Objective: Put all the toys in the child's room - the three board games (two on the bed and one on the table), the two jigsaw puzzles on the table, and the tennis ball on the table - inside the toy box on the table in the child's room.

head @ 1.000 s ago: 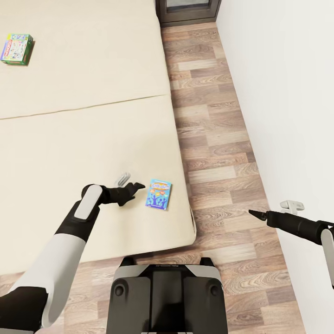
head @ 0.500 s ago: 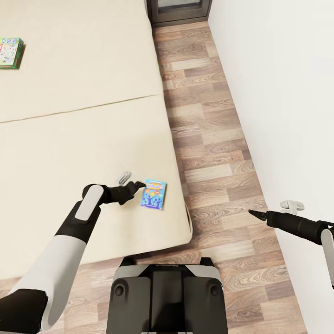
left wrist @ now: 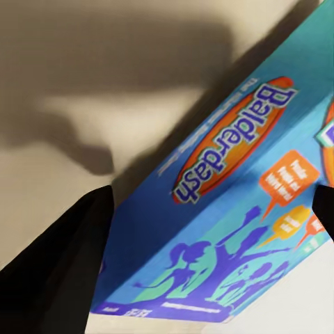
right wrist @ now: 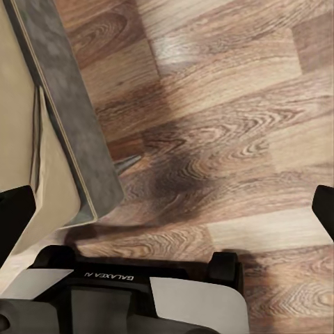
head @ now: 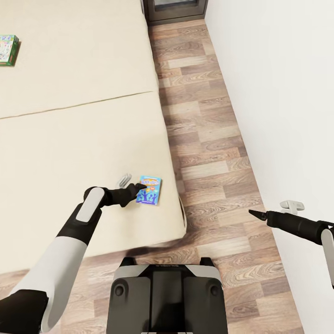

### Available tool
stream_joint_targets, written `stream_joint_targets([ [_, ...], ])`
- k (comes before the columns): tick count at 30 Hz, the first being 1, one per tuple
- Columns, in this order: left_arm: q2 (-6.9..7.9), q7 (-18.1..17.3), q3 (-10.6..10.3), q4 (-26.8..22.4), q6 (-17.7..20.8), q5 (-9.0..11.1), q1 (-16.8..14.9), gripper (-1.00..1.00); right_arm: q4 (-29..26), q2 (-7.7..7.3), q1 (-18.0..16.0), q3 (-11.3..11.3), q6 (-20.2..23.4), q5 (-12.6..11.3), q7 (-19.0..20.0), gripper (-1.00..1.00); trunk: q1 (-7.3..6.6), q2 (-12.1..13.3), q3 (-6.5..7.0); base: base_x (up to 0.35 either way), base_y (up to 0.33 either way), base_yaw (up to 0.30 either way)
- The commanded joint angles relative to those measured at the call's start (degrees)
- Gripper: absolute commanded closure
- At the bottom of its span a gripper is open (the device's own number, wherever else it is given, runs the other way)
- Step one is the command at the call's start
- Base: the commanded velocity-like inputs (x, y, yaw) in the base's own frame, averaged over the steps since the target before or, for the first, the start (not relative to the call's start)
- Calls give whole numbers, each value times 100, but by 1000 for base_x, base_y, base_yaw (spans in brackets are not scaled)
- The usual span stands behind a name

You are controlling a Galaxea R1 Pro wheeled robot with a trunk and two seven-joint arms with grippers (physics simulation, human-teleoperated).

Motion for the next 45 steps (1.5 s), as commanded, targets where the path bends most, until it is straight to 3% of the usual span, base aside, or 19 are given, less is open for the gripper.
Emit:
stream_joint_targets([
  [1,5,64,-18,79,27,-25,3,-100,-2,0,-3,-6,45,-40,-12,-100,2,-3,-3,-21,-23,-3],
  [34,21,42,-18,80,14,-31,8,-100,-2,0,-3,-7,45,-41,-11,-100,2,-3,-3,-4,-4,-2],
  [45,22,34,-25,69,17,-25,8,-100,-2,0,-3,0,45,-41,-13,-100,2,-3,-3,0,0,-135],
])
